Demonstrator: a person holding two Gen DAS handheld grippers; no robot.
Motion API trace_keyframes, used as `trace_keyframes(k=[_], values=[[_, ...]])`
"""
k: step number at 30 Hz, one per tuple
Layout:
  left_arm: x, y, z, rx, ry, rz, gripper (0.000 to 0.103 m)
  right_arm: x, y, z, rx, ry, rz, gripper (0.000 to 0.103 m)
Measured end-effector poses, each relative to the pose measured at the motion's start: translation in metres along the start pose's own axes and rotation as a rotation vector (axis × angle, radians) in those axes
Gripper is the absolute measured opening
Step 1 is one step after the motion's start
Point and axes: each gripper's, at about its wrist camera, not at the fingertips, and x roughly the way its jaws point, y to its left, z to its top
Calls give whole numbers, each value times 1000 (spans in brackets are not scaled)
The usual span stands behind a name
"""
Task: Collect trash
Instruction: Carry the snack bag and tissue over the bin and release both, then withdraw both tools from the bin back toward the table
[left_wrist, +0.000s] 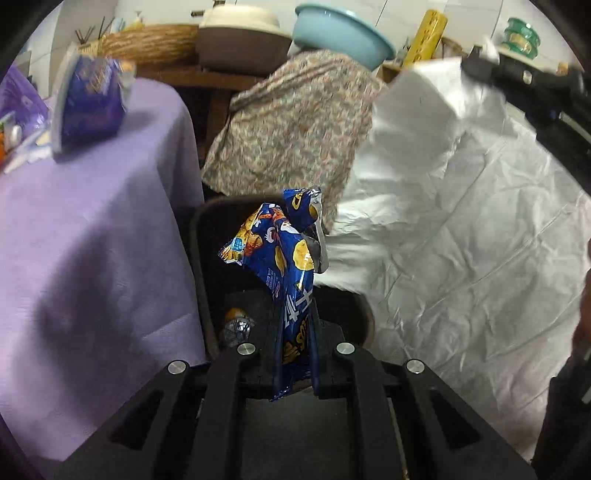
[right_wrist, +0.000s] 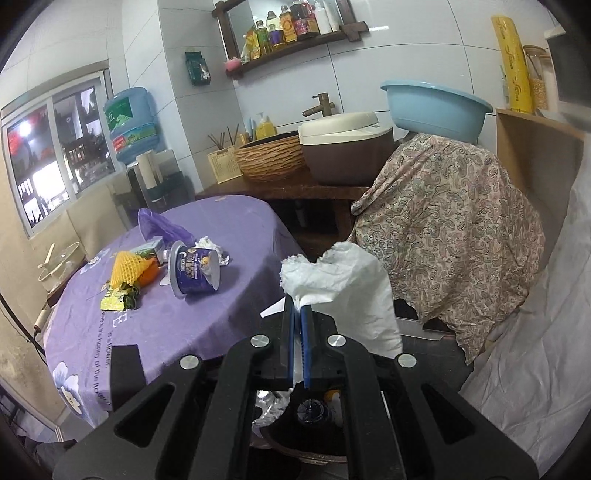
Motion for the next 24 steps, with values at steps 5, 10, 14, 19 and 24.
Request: trace_keyframes(k=[5, 10, 14, 19, 24], values=[[30, 4, -3, -7, 49, 17, 12, 39, -11, -16, 31, 78, -11, 4], [64, 7, -7, -11, 106, 32, 12, 93, -26, -48, 77, 188, -20, 4], [82, 12, -8, -30, 141, 25, 12, 129, -44, -72, 135, 280, -21, 4], [95, 16, -9, -47, 168, 12, 12, 157, -62, -93, 186, 358, -47, 5], [97, 15, -11, -28, 180, 6, 36, 162, -85, -105, 298, 372, -70, 55]])
